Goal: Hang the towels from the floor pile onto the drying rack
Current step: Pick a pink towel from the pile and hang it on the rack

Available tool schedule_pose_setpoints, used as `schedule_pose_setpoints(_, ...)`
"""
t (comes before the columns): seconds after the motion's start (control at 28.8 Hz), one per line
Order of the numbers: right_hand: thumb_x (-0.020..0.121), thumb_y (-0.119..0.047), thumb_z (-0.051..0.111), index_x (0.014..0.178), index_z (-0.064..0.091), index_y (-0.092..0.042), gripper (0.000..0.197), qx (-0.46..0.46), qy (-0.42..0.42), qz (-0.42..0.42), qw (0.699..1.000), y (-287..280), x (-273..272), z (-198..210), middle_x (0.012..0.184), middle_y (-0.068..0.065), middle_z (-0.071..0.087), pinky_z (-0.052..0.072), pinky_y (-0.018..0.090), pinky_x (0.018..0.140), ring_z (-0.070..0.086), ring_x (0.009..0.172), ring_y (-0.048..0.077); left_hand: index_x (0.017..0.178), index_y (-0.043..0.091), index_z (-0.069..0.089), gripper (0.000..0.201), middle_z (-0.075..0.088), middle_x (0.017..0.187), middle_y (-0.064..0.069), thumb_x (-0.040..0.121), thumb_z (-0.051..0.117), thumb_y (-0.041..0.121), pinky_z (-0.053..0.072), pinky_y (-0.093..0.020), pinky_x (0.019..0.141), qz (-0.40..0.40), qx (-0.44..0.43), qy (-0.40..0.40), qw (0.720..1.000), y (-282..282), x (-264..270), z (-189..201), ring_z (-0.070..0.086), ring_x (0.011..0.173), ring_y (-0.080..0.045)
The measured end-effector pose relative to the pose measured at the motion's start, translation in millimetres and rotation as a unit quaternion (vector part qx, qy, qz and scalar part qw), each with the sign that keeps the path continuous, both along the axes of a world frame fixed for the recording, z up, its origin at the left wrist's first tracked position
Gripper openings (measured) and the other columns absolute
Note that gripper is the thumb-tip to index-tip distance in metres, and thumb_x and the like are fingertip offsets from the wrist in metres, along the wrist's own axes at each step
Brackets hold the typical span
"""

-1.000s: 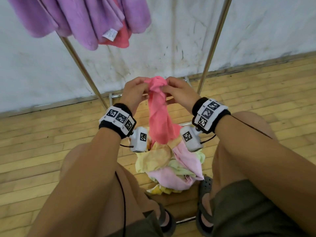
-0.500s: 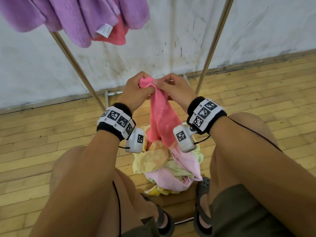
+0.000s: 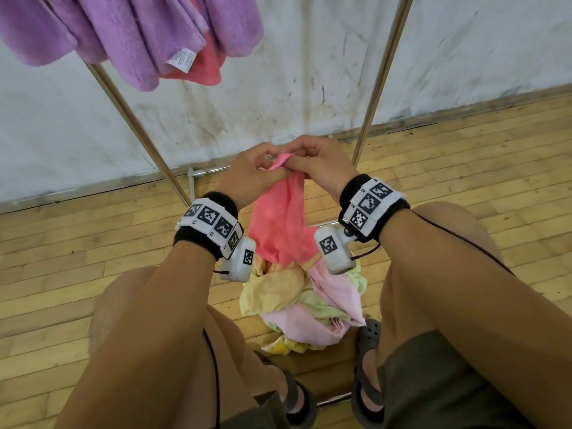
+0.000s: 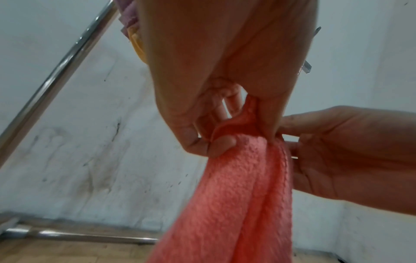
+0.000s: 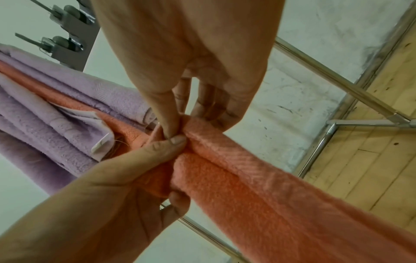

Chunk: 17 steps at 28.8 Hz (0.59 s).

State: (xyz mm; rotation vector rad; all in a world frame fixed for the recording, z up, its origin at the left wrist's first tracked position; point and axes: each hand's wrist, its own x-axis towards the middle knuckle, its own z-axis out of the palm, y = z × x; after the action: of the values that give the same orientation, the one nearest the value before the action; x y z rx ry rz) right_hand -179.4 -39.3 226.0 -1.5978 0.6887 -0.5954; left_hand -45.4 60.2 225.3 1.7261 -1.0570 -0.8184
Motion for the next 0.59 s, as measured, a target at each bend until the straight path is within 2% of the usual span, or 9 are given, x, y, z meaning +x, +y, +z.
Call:
schedule_pose_setpoints(0.07, 0.085, -0.006, 0.072, 0.097, 0.072, -0.001, 0.013, 0.002, 0.003, 0.002, 1.000, 1.6, 0.0, -1.0, 0.097, 0.019, 0.073, 0.057, 0.048, 0.089, 0.070, 0.091, 0.028, 0.095, 0.022, 0.069, 0.010, 0.068, 0.075, 0.002, 0.086, 0.073, 0.018, 0.049, -0.023, 0.062, 0.004, -0.009, -0.011, 1.000, 0.1, -1.7, 1.2, 0.061, 0.064, -0.004)
schedule_pose_setpoints(0.14, 0.085, -0.007, 0.071, 0.100, 0.070, -0.004, 0.015, 0.017, 0.012, -0.005, 1.000, 1.5, 0.6, -2.1, 0.099, 0.020, 0.071, 0.056, 0.051, 0.089, 0.069, 0.092, 0.031, 0.093, 0.015, 0.070, 0.006, 0.067, 0.071, 0.008, 0.087, 0.072, 0.017, 0.049, -0.023, 0.060, 0.022, -0.027, -0.004, 0.999, -0.6, -1.6, 3.2, 0.060, 0.063, -0.004)
schedule_pose_setpoints(0.24, 0.082, -0.010, 0.070, 0.101, 0.065, -0.006, 0.020, -0.004, 0.081, 0.022, 0.996, -0.6, 2.6, -9.7, 0.093, 0.011, 0.068, 0.055, 0.054, 0.090, 0.066, 0.099, 0.036, 0.097, 0.005, 0.067, 0.012, 0.069, 0.072, 0.006, 0.089, 0.068, 0.013, 0.052, -0.024, 0.063, 0.059, -0.055, 0.030, 0.996, -2.4, 0.1, 7.0, 0.060, 0.068, -0.009)
schedule_pose_setpoints(0.35, 0.082, -0.013, 0.067, 0.094, 0.065, -0.004, 0.015, -0.029, 0.129, 0.021, 0.991, -1.5, 2.0, -17.0, 0.096, 0.017, 0.070, 0.055, 0.056, 0.086, 0.066, 0.097, 0.038, 0.094, 0.005, 0.068, 0.008, 0.065, 0.071, 0.002, 0.089, 0.066, 0.011, 0.052, -0.027, 0.066, 0.073, -0.072, 0.048, 0.994, -4.4, 2.0, 9.2, 0.059, 0.070, -0.013)
schedule_pose_setpoints(0.42, 0.087, -0.007, 0.065, 0.092, 0.064, -0.004, 0.006, -0.013, 0.093, -0.015, 0.995, -4.2, 0.9, -14.9, 0.092, 0.019, 0.067, 0.058, 0.055, 0.083, 0.068, 0.093, 0.038, 0.086, 0.010, 0.068, 0.004, 0.061, 0.068, 0.001, 0.088, 0.067, 0.013, 0.052, -0.027, 0.065, 0.072, -0.054, 0.049, 0.995, -4.1, 4.2, 8.8, 0.056, 0.066, -0.013)
schedule_pose_setpoints(0.49, 0.088, 0.000, 0.064, 0.092, 0.063, -0.005, 0.007, 0.013, 0.034, -0.038, 0.999, -7.0, 0.0, -9.2, 0.085, 0.017, 0.061, 0.058, 0.055, 0.082, 0.066, 0.085, 0.034, 0.086, 0.012, 0.068, 0.005, 0.061, 0.070, -0.001, 0.088, 0.068, 0.017, 0.053, -0.030, 0.067, 0.060, -0.017, 0.052, 0.997, -4.9, 3.8, 5.6, 0.057, 0.067, -0.014)
schedule_pose_setpoints(0.52, 0.087, 0.002, 0.063, 0.091, 0.064, -0.006, 0.009, 0.020, 0.010, -0.044, 0.999, -7.9, -0.4, -6.8, 0.081, 0.015, 0.059, 0.057, 0.056, 0.083, 0.064, 0.082, 0.030, 0.091, 0.013, 0.068, 0.005, 0.063, 0.073, -0.002, 0.088, 0.069, 0.017, 0.054, -0.030, 0.068, 0.049, 0.000, 0.051, 0.997, -5.1, 1.5, 4.7, 0.059, 0.069, -0.015)
schedule_pose_setpoints(0.59, 0.085, 0.002, 0.065, 0.088, 0.068, -0.010, 0.012, 0.025, -0.022, -0.042, 0.999, -8.2, -0.8, -4.1, 0.077, 0.012, 0.061, 0.056, 0.058, 0.084, 0.064, 0.082, 0.031, 0.111, 0.018, 0.065, 0.025, 0.065, 0.080, 0.001, 0.086, 0.070, 0.016, 0.053, -0.024, 0.062, 0.019, 0.030, 0.035, 0.999, -5.3, -3.9, 2.4, 0.062, 0.071, -0.012)
